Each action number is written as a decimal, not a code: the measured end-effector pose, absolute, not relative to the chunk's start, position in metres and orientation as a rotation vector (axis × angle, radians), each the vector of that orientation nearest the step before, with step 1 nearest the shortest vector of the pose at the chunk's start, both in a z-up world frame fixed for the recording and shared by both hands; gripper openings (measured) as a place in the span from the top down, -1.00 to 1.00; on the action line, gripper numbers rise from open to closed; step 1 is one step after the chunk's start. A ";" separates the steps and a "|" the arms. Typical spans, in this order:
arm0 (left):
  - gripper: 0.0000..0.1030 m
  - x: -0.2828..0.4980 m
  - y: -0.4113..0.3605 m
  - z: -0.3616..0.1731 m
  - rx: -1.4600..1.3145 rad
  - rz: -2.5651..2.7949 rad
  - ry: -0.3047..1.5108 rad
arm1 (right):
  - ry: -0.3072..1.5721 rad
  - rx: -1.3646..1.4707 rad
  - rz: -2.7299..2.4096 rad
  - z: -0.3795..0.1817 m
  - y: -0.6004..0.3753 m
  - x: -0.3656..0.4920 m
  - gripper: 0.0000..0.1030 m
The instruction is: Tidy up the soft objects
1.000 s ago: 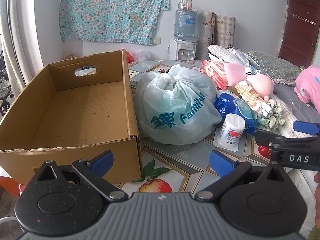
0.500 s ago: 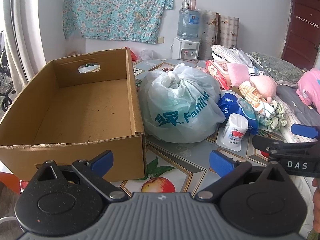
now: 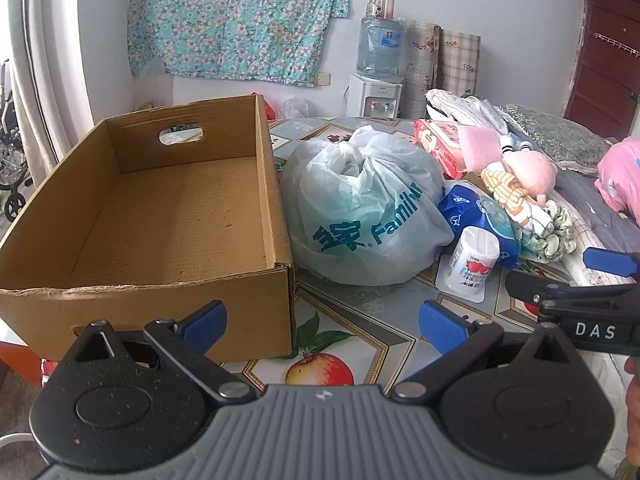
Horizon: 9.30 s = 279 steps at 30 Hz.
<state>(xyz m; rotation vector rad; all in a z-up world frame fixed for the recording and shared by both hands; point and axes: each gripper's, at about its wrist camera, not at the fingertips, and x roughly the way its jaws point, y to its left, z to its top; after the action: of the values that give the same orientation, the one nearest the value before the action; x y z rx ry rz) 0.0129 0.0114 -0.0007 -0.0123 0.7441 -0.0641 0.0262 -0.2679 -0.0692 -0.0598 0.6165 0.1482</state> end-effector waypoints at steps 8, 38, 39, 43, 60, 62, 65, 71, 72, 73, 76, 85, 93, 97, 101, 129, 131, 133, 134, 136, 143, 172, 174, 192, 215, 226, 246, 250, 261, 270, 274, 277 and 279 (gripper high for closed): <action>-0.99 0.012 0.014 -0.002 -0.014 -0.061 0.747 | 0.623 -0.056 0.146 -0.071 -0.270 0.028 -0.98; -0.99 0.016 -0.094 0.016 0.198 -0.302 0.661 | 0.400 0.138 -0.018 -0.092 -0.401 0.008 -0.98; -0.99 0.020 -0.096 0.015 0.191 -0.316 0.657 | 0.395 0.169 -0.012 -0.093 -0.409 0.010 -0.98; -0.99 0.037 -0.104 0.018 0.122 -0.382 0.644 | 0.391 0.256 0.008 -0.094 -0.431 0.020 -0.98; -0.76 0.153 -0.217 0.019 0.238 -0.552 0.481 | 0.433 0.647 0.096 -0.080 -0.503 0.195 -0.90; -0.71 0.168 -0.232 0.011 0.250 -0.581 0.502 | 0.465 0.693 0.093 -0.089 -0.510 0.210 -0.81; -0.69 0.184 -0.249 0.001 0.281 -0.595 0.517 | 0.503 0.743 0.087 -0.102 -0.518 0.230 -0.68; -0.70 0.204 -0.270 -0.013 0.338 -0.576 0.546 | 0.577 0.815 0.135 -0.129 -0.523 0.249 -0.41; -0.70 0.206 -0.274 -0.014 0.347 -0.569 0.554 | 0.583 0.827 0.144 -0.133 -0.524 0.252 -0.39; -0.70 0.210 -0.277 -0.017 0.356 -0.560 0.564 | 0.587 0.838 0.152 -0.135 -0.525 0.254 -0.33; -0.72 0.218 -0.282 -0.019 0.352 -0.564 0.584 | 0.590 0.869 0.175 -0.140 -0.526 0.260 -0.27; -0.68 0.230 -0.281 -0.025 0.351 -0.554 0.611 | 0.573 0.938 0.233 -0.145 -0.530 0.261 -0.26; 0.07 0.227 -0.276 -0.016 0.316 -0.563 0.597 | 0.546 0.935 0.248 -0.136 -0.526 0.255 -0.19; 0.27 0.215 -0.272 -0.001 0.303 -0.591 0.566 | 0.502 0.947 0.302 -0.122 -0.528 0.240 -0.11; 0.29 0.209 -0.270 -0.001 0.292 -0.602 0.587 | 0.484 0.939 0.320 -0.111 -0.523 0.233 -0.10; -0.55 0.252 -0.284 -0.022 0.306 -0.599 0.678 | 0.562 1.051 0.285 -0.151 -0.536 0.270 -0.54; -0.55 0.254 -0.287 -0.026 0.314 -0.588 0.692 | 0.562 1.053 0.294 -0.152 -0.535 0.271 -0.54; -0.53 0.253 -0.291 -0.029 0.339 -0.573 0.684 | 0.561 1.039 0.296 -0.151 -0.535 0.270 -0.54; -0.49 0.253 -0.291 -0.029 0.338 -0.575 0.682 | 0.565 1.017 0.287 -0.149 -0.532 0.271 -0.53; -0.45 0.251 -0.289 -0.026 0.327 -0.575 0.679 | 0.560 0.979 0.279 -0.144 -0.529 0.269 -0.53; -0.43 0.233 -0.279 -0.005 0.298 -0.571 0.614 | 0.516 0.903 0.294 -0.118 -0.518 0.251 -0.53; -0.42 0.081 -0.186 0.102 0.191 -0.463 0.315 | 0.315 0.664 0.557 0.015 -0.429 0.092 -0.57; -0.42 0.075 -0.168 0.109 0.174 -0.442 0.321 | 0.335 0.668 0.621 0.021 -0.416 0.088 -0.58; -0.42 0.121 0.072 0.120 -0.114 -0.138 0.666 | 0.890 0.681 1.070 0.030 -0.192 0.178 -0.59; -0.43 0.305 0.240 0.003 -0.300 0.147 1.049 | 1.169 0.664 0.982 -0.007 -0.033 0.354 -0.67; -0.52 0.329 0.241 0.004 -0.319 0.253 1.006 | 1.103 0.612 0.977 -0.017 -0.058 0.362 -0.68; -0.54 0.258 0.250 0.065 -0.283 0.299 0.766 | 1.019 0.415 1.003 0.003 -0.039 0.315 -0.56; -0.61 0.237 0.233 0.077 -0.261 0.267 0.734 | 0.964 0.431 1.002 0.014 -0.057 0.303 -0.56; -0.82 0.162 0.122 0.096 -0.137 -0.023 0.655 | 0.723 0.430 0.889 0.019 -0.170 0.214 -0.56; -0.83 0.159 0.021 0.084 0.045 -0.222 0.673 | 0.581 0.320 0.648 0.017 -0.286 0.148 -0.56; -0.83 0.170 -0.023 0.075 0.099 -0.314 0.689 | 0.578 0.277 0.528 0.014 -0.340 0.139 -0.56; -0.83 0.185 -0.057 0.069 0.129 -0.353 0.706 | 0.595 0.271 0.436 0.005 -0.377 0.142 -0.56; -0.82 0.199 -0.078 0.066 0.124 -0.380 0.738 | 0.616 0.291 0.378 0.000 -0.403 0.152 -0.56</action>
<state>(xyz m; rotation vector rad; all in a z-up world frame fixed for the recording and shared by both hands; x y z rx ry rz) 0.1990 -0.0780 0.0662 0.1240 0.7377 -0.3800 0.1519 -0.4030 -0.0002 0.2914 0.6162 0.3778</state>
